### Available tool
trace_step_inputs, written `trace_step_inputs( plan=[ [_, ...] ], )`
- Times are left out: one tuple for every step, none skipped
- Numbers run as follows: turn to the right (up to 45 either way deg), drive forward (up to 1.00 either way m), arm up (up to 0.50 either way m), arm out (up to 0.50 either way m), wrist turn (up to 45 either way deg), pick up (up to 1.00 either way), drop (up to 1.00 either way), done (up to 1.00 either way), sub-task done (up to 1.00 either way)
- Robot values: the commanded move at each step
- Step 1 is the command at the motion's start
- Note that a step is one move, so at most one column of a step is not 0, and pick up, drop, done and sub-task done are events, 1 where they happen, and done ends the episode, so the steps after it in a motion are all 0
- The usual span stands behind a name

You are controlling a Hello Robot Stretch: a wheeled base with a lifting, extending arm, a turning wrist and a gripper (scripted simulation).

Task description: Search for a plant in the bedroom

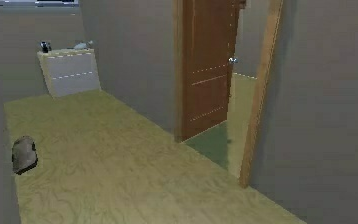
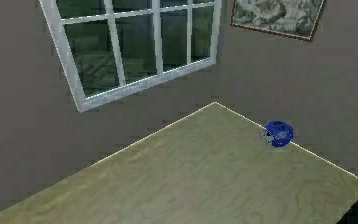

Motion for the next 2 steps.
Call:
trace_step_inputs(
  plan=[
    [0.0,1.0,0.0,0.0,0.0,0.0,0.0,0.0,0.0],
    [0.0,0.3,0.0,0.0,0.0,0.0,0.0,0.0,0.0]
  ],
)
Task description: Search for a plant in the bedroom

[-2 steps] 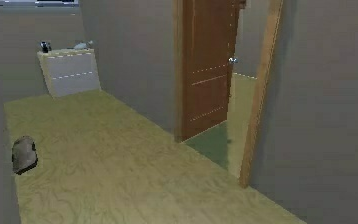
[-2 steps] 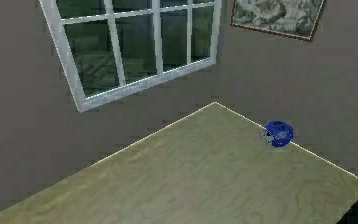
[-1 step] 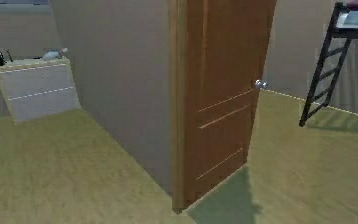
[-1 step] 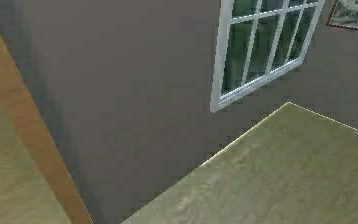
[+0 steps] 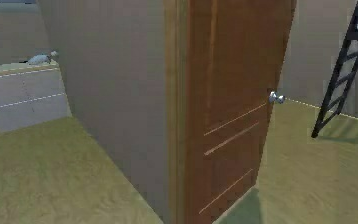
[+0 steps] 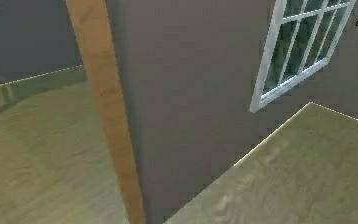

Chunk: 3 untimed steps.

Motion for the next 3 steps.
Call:
trace_step_inputs(
  plan=[
    [39.0,0.0,0.0,0.0,0.0,0.0,0.0,0.0,0.0],
    [3.0,0.0,0.0,0.0,0.0,0.0,0.0,0.0,0.0],
    [0.0,0.3,0.0,0.0,0.0,0.0,0.0,0.0,0.0]
  ],
)
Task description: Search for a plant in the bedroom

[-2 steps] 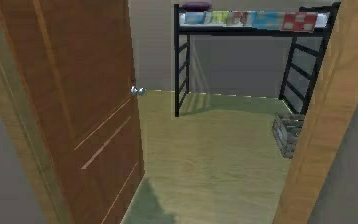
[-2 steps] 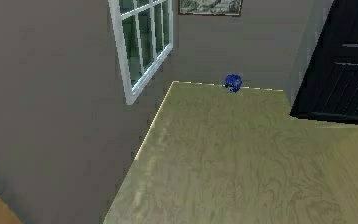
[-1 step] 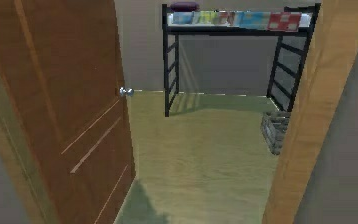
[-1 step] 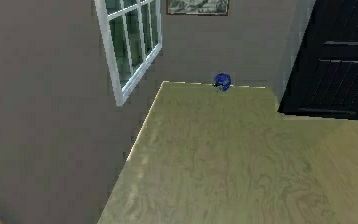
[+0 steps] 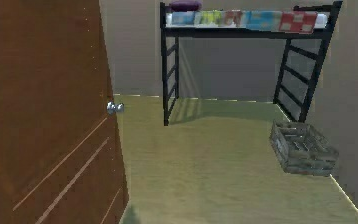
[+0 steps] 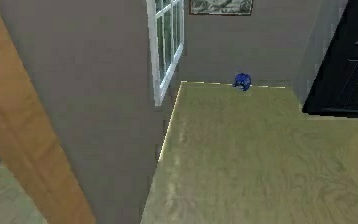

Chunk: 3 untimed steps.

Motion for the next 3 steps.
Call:
trace_step_inputs(
  plan=[
    [6.0,0.0,0.0,0.0,0.0,0.0,0.0,0.0,0.0],
    [0.0,0.9,0.0,0.0,0.0,0.0,0.0,0.0,0.0],
    [-24.0,0.0,0.0,0.0,0.0,0.0,0.0,0.0,0.0]
  ],
)
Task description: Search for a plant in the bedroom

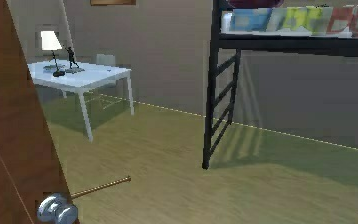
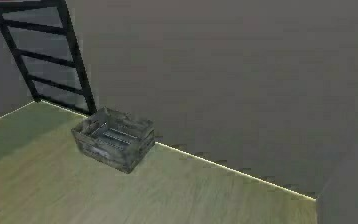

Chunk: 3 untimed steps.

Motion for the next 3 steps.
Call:
trace_step_inputs(
  plan=[
    [0.0,0.75,0.0,0.0,0.0,0.0,0.0,0.0,0.0],
    [-45.0,0.0,0.0,0.0,0.0,0.0,0.0,0.0,0.0],
    [-24.0,0.0,0.0,0.0,0.0,0.0,0.0,0.0,0.0]
  ],
)
